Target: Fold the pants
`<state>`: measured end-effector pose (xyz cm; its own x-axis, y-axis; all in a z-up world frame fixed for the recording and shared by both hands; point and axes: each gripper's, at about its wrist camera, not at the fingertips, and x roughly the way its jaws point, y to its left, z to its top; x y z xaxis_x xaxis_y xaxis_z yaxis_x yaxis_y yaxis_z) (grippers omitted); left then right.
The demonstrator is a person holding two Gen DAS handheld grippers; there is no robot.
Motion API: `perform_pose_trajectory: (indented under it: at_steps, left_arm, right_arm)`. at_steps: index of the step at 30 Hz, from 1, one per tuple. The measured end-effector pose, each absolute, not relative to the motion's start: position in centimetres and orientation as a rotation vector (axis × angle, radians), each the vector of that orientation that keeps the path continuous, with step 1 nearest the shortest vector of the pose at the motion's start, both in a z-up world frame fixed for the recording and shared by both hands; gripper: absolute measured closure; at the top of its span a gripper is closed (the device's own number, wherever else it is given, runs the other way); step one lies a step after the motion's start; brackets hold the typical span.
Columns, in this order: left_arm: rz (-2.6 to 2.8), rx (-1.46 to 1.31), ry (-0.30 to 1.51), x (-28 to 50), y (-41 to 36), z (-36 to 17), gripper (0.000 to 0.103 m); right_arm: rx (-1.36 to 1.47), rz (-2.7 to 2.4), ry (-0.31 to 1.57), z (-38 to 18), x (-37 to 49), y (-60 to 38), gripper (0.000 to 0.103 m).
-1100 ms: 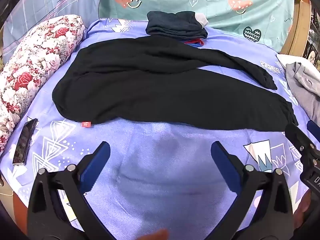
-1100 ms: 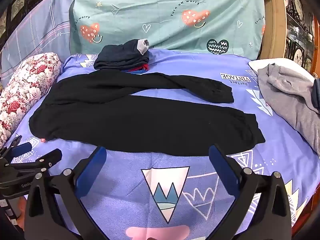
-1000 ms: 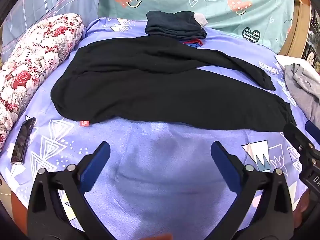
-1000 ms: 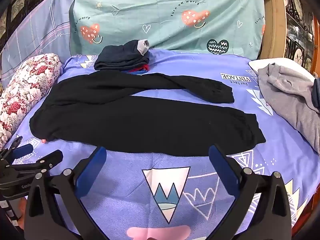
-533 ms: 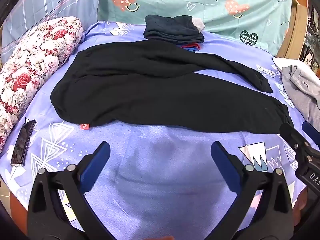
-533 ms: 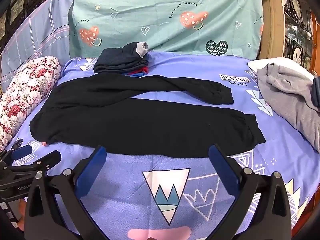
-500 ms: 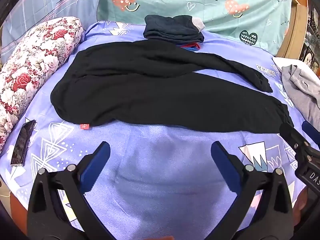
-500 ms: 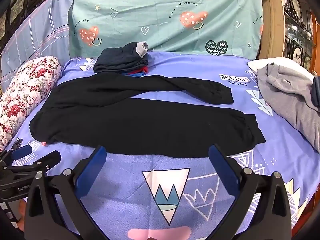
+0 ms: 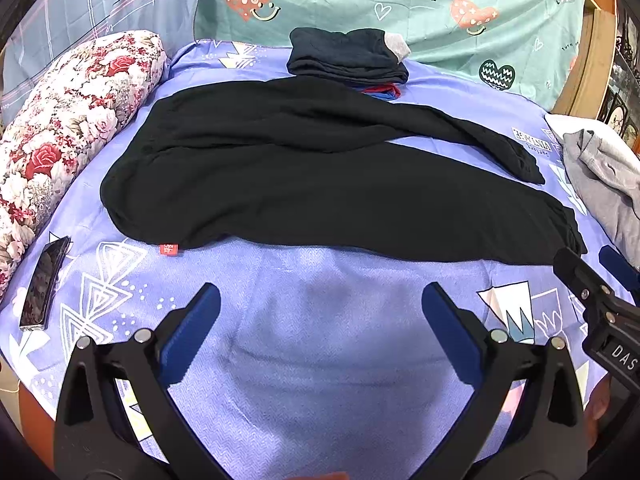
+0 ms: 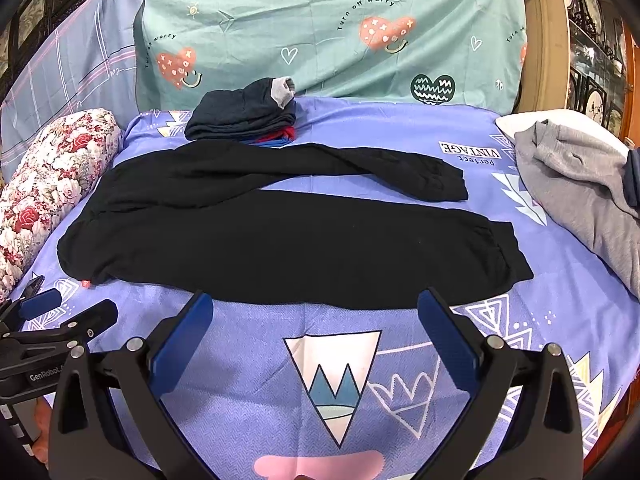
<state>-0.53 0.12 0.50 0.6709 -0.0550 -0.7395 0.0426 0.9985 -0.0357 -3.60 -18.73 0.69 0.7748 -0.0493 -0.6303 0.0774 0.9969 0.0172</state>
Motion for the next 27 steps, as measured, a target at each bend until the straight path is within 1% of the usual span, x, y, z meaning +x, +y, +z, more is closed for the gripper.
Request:
perform_pose_trajectory:
  at_steps: [27]
  left_arm:
    - [-0.051,-0.024,0.845,-0.67,0.48,0.09,0.002]
  right_arm:
    - [0.05,-0.068,0.698,0.31,-3.4,-18.65,0.001]
